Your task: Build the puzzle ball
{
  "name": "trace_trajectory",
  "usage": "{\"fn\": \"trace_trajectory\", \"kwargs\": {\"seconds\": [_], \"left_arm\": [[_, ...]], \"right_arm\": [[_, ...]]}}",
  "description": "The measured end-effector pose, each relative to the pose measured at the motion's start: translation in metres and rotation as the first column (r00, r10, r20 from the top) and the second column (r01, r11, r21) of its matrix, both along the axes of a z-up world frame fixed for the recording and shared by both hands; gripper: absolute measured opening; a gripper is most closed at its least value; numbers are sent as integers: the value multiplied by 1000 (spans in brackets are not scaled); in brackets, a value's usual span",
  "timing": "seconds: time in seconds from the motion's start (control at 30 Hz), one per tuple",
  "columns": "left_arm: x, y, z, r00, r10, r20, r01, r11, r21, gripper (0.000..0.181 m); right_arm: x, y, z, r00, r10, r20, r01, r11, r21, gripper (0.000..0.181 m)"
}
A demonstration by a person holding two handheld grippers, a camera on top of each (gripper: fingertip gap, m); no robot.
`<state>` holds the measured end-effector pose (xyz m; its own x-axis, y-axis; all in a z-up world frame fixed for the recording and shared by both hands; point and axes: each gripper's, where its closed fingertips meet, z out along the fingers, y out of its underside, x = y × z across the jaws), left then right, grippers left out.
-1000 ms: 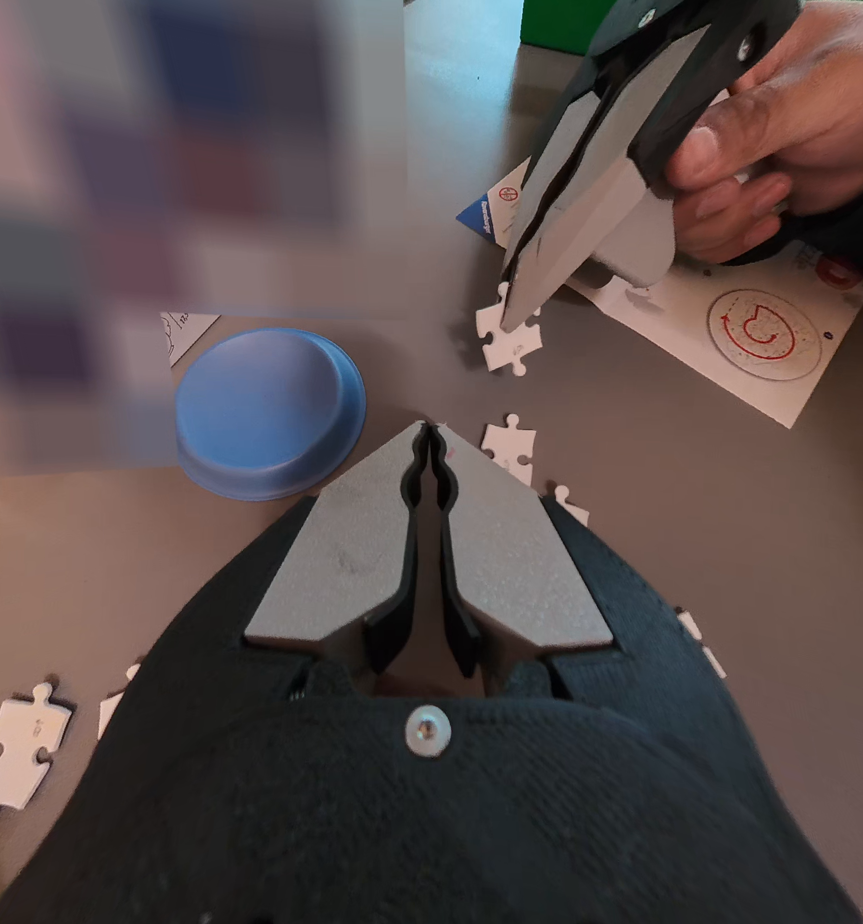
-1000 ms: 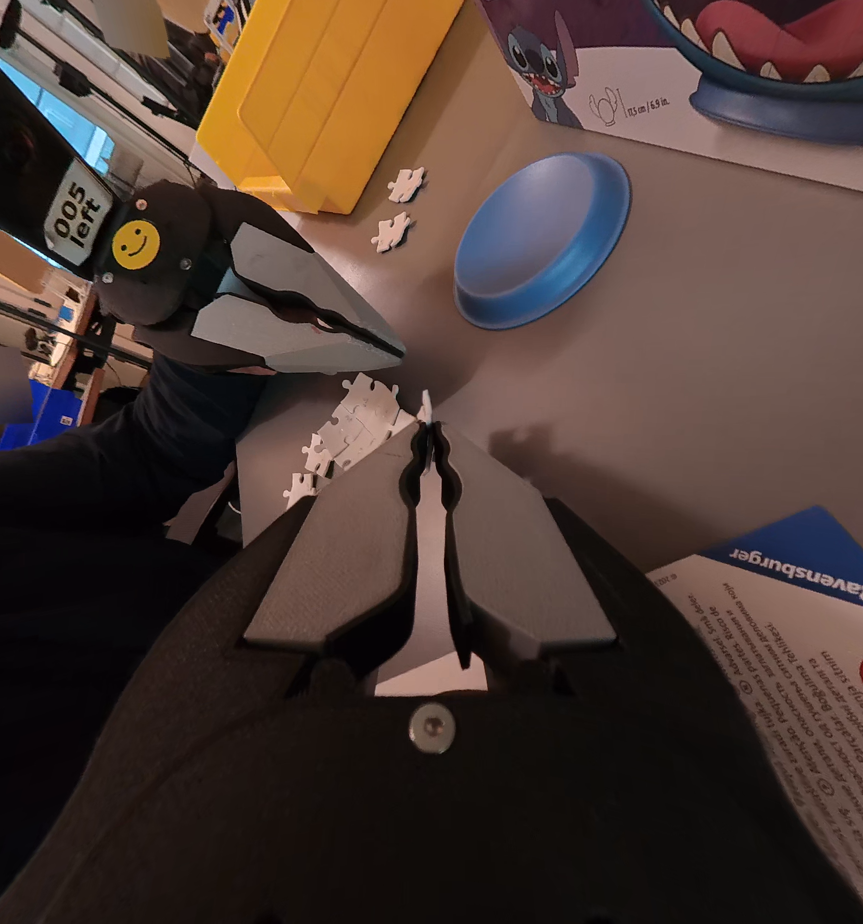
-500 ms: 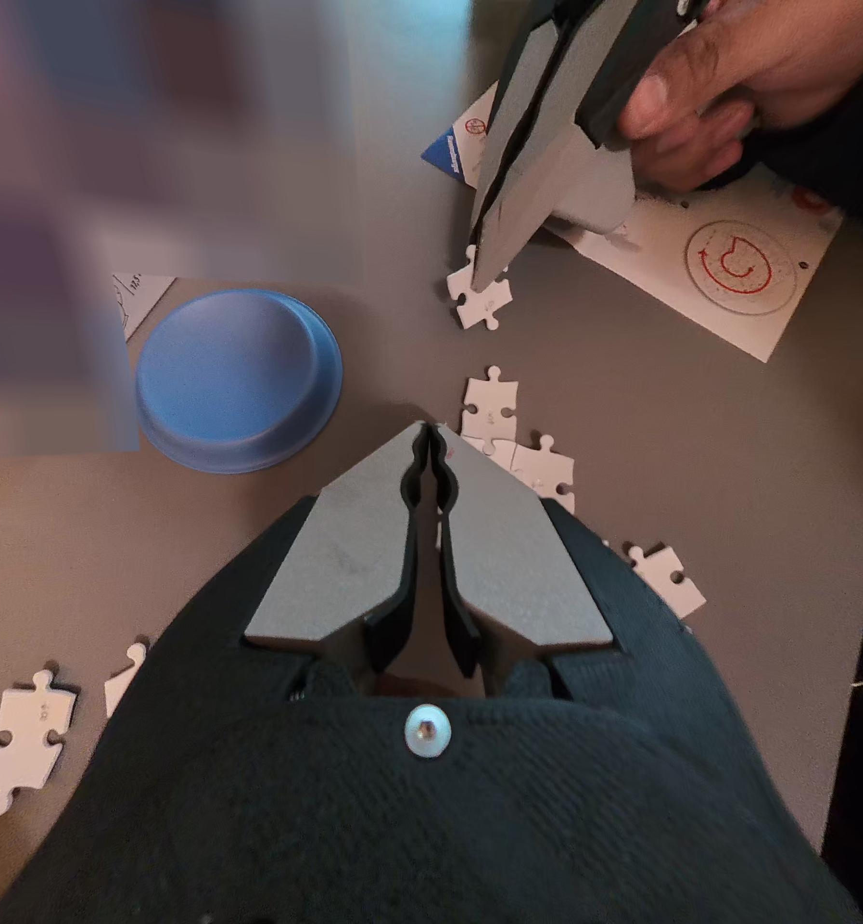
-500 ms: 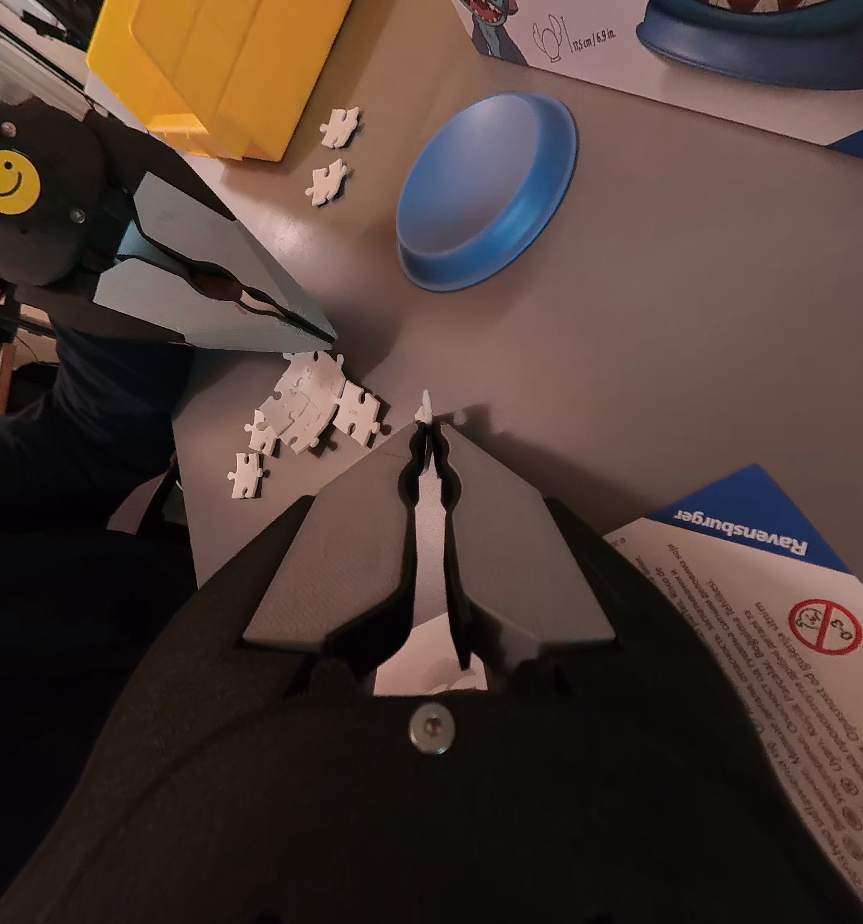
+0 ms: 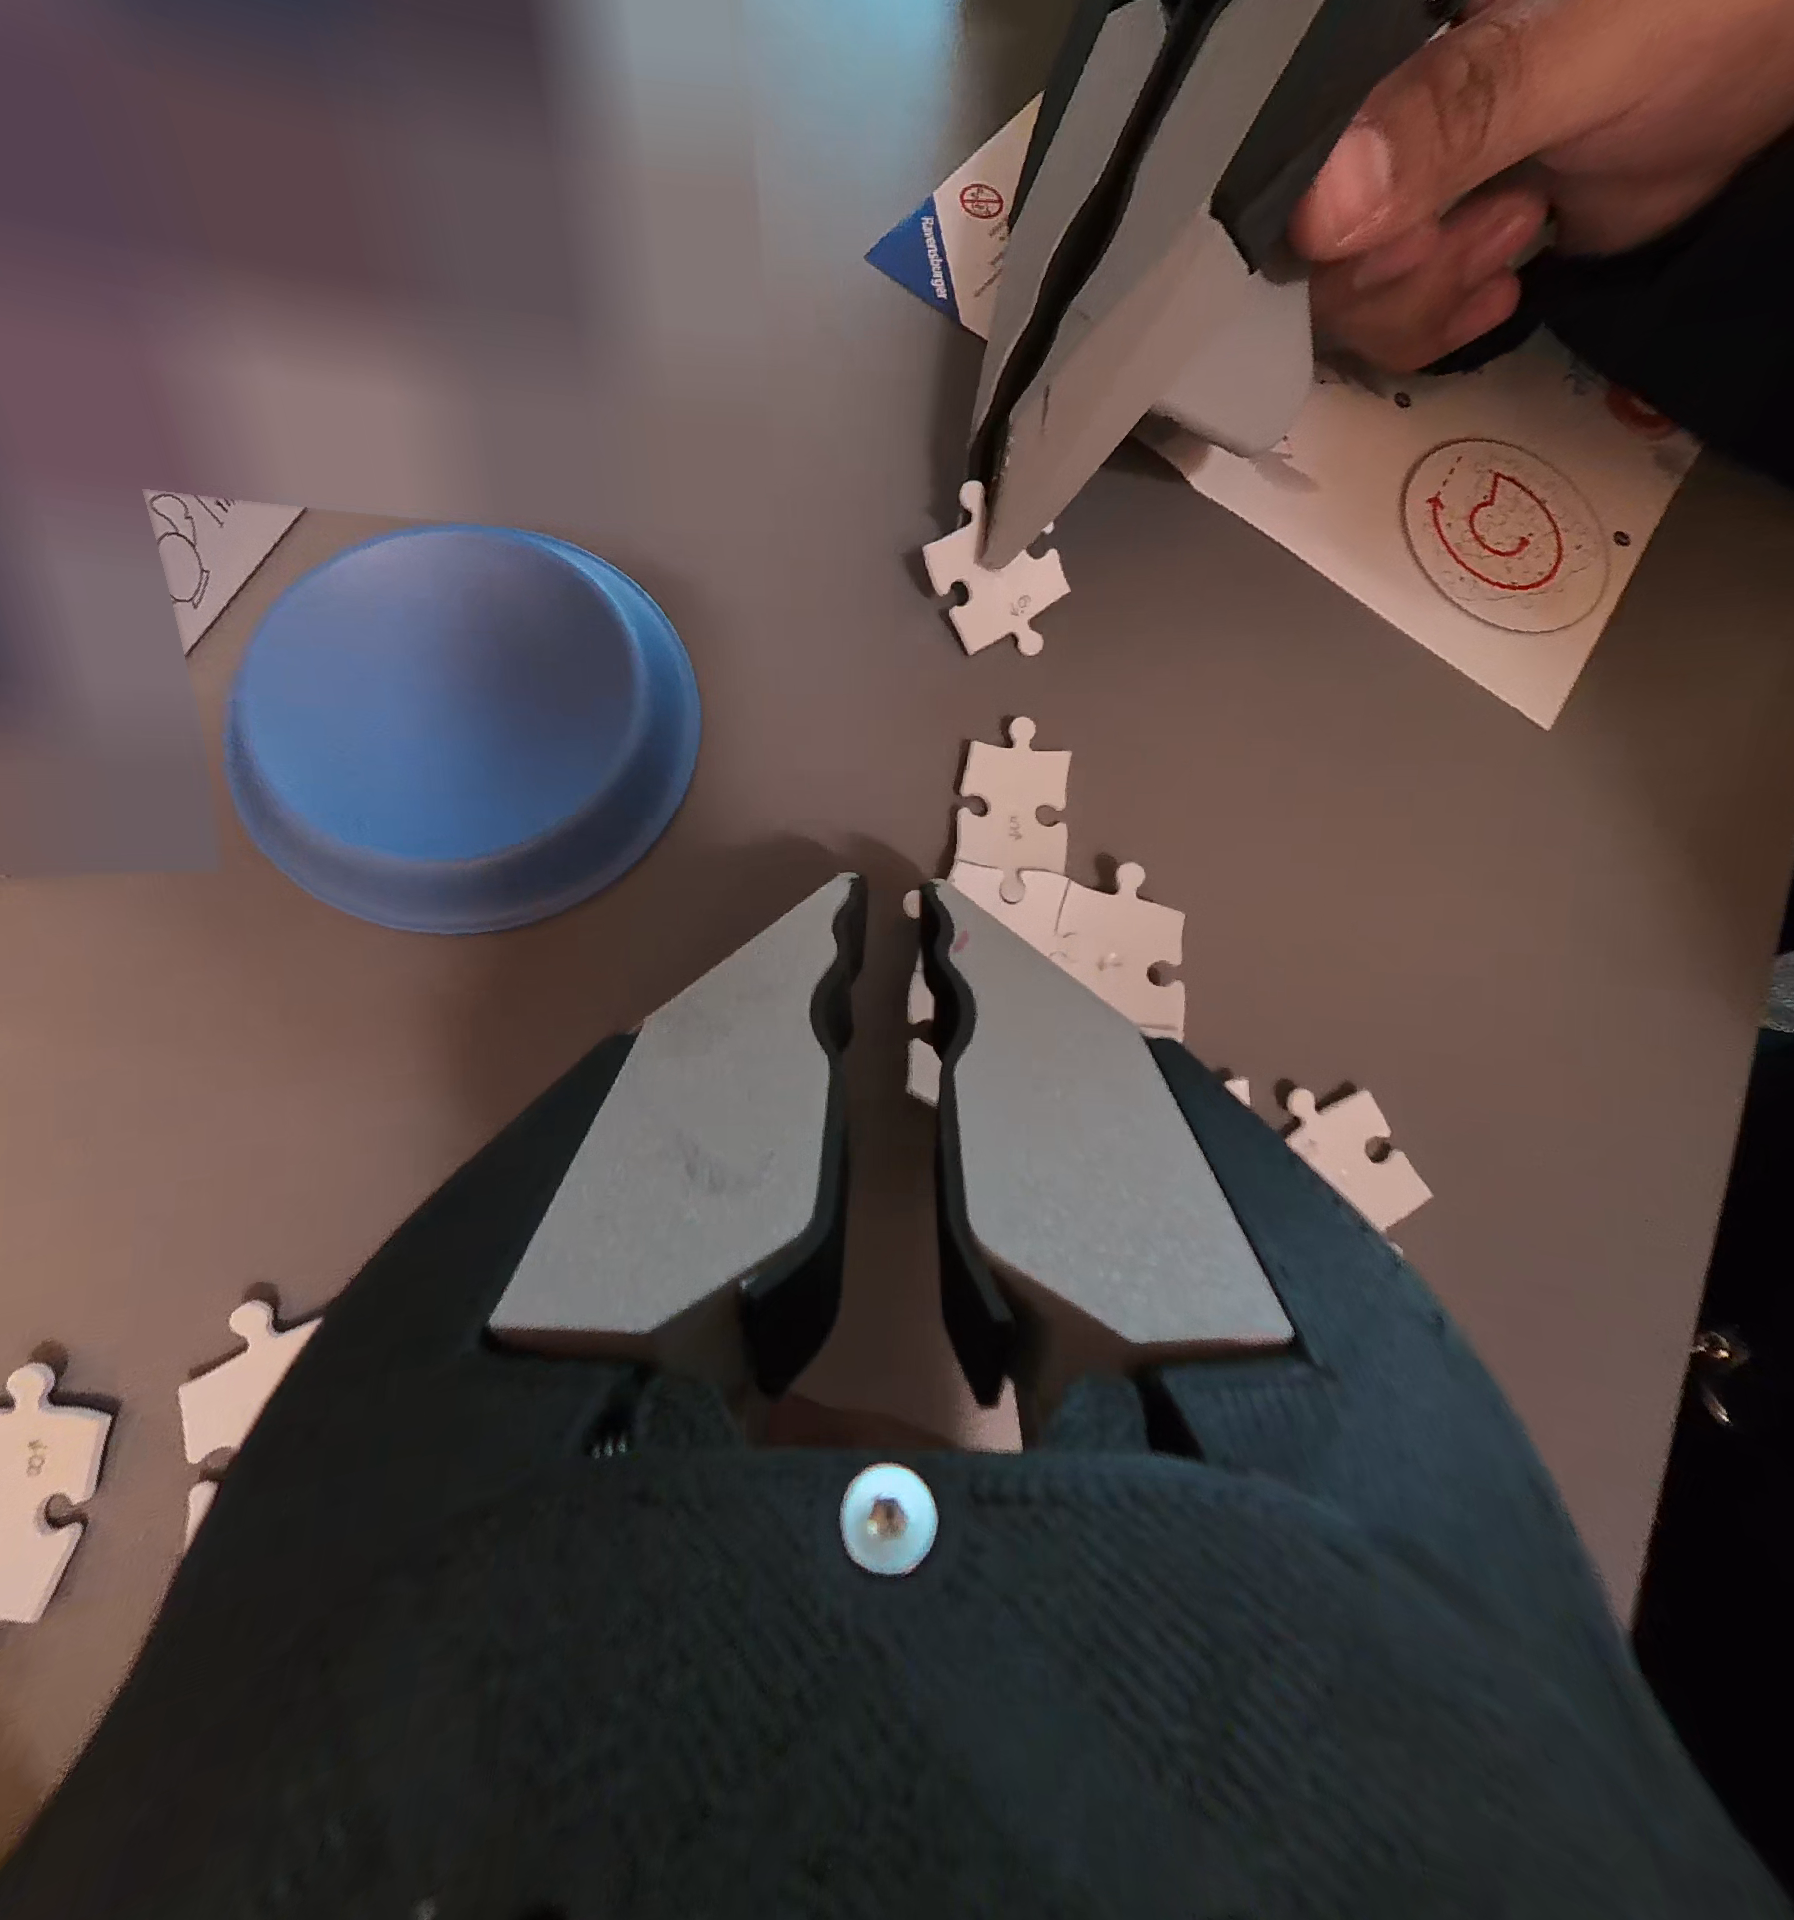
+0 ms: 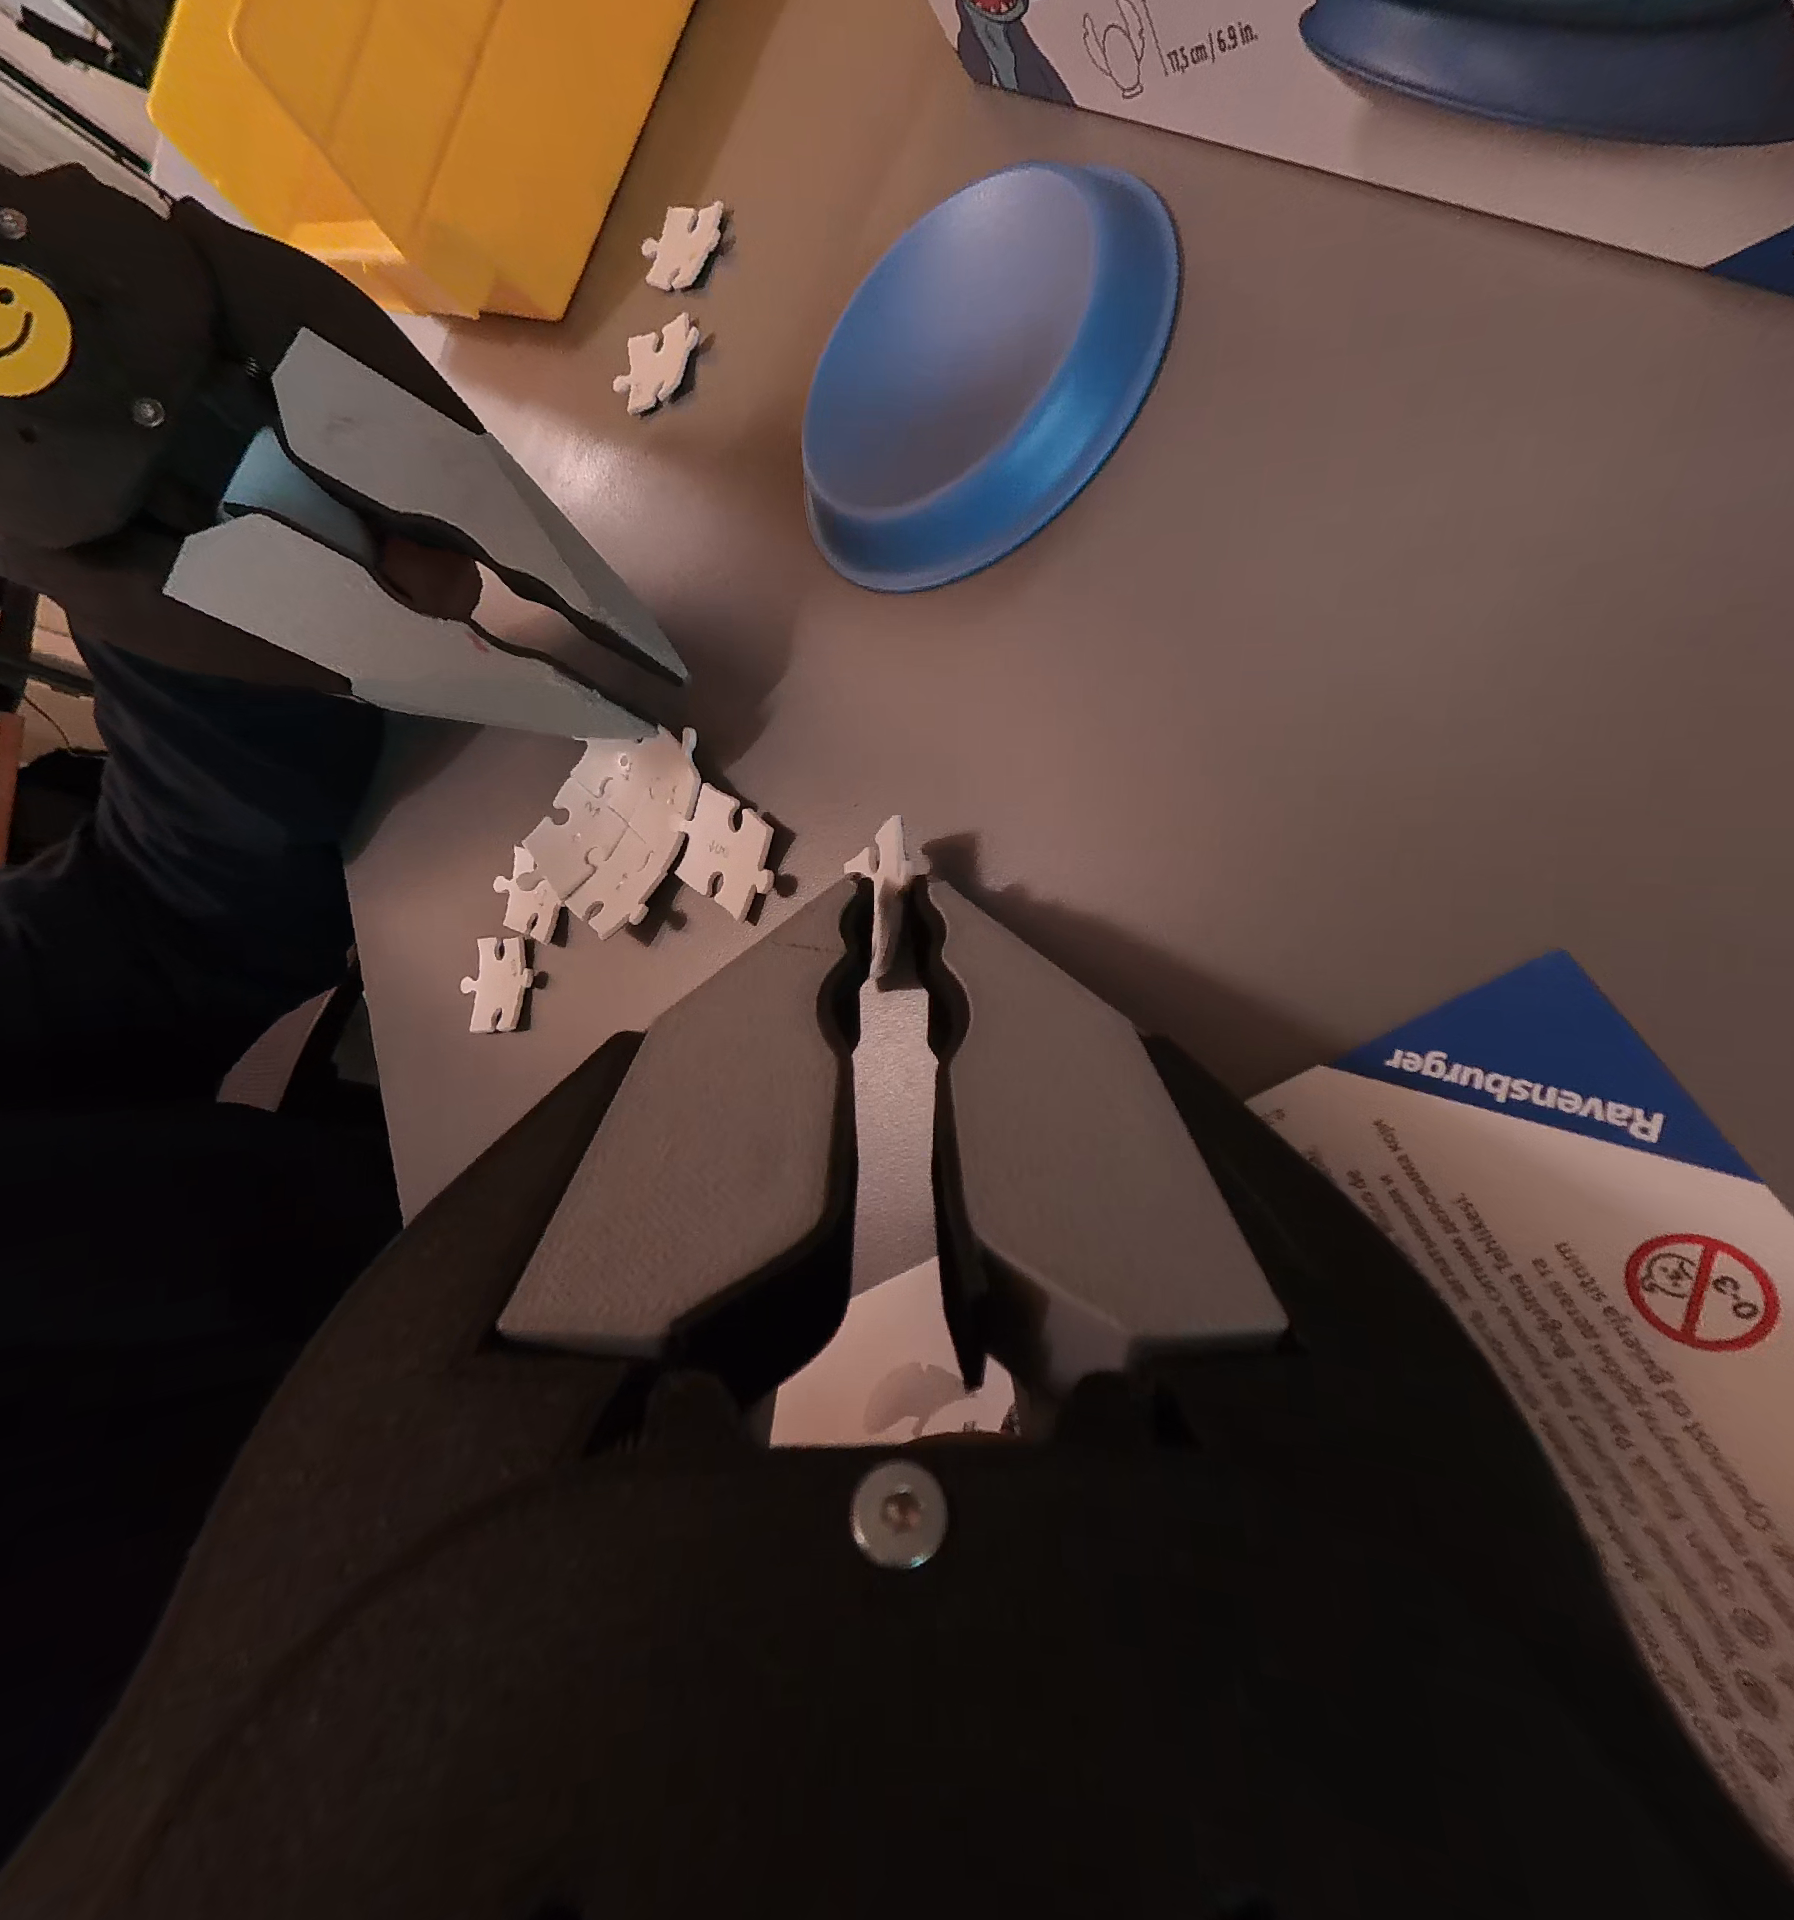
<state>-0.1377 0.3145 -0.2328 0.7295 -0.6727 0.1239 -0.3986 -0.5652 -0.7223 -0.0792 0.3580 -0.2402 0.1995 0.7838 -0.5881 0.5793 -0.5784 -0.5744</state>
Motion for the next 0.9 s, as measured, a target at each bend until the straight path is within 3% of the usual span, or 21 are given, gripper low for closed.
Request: {"fn": "trace_trajectory", "kwargs": {"seconds": [0.9], "left_arm": [[8,-6,-11,999,-33,42,36,996,-81,9]], "right_arm": [[-7,-9,26,994,33,-107,-29,999,36,17]]}}
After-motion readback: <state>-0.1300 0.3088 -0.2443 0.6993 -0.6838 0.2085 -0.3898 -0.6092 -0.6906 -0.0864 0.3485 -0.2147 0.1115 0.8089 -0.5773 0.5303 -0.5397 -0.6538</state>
